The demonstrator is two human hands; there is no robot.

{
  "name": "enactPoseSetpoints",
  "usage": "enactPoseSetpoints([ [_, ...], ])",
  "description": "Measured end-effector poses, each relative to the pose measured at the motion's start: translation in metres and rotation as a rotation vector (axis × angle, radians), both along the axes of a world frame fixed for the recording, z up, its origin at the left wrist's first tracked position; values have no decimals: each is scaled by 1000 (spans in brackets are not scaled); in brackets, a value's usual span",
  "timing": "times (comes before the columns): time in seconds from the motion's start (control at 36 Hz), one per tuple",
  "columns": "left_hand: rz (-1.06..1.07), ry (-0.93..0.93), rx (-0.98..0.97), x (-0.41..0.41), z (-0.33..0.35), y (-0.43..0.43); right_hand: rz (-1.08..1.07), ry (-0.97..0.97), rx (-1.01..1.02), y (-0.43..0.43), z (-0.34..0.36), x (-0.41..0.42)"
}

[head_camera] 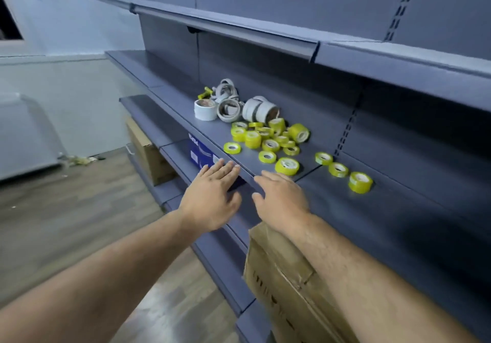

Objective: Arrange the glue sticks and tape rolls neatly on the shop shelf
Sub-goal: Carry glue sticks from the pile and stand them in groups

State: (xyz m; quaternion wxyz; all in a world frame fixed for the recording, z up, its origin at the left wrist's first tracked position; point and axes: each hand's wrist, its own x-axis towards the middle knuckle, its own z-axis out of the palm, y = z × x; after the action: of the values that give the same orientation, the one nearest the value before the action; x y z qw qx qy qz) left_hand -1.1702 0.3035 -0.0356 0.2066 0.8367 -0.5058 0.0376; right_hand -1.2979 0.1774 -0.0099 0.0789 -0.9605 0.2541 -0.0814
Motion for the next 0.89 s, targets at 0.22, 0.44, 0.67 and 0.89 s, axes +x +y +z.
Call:
enactPoseSetpoints([
  [0.22,163,-34,16,106,11,-9,141,-32,11,-34,-2,130],
  [0.44,267,-33,13,207,19,-16,251,-5,1,-53,7,246],
  [0.67,255,-8,19,328,4,-24,262,-4,-14,-64,-5,369],
  [0.89,138,-26,23,474,11,-38,148,-5,-33,-69,0,500],
])
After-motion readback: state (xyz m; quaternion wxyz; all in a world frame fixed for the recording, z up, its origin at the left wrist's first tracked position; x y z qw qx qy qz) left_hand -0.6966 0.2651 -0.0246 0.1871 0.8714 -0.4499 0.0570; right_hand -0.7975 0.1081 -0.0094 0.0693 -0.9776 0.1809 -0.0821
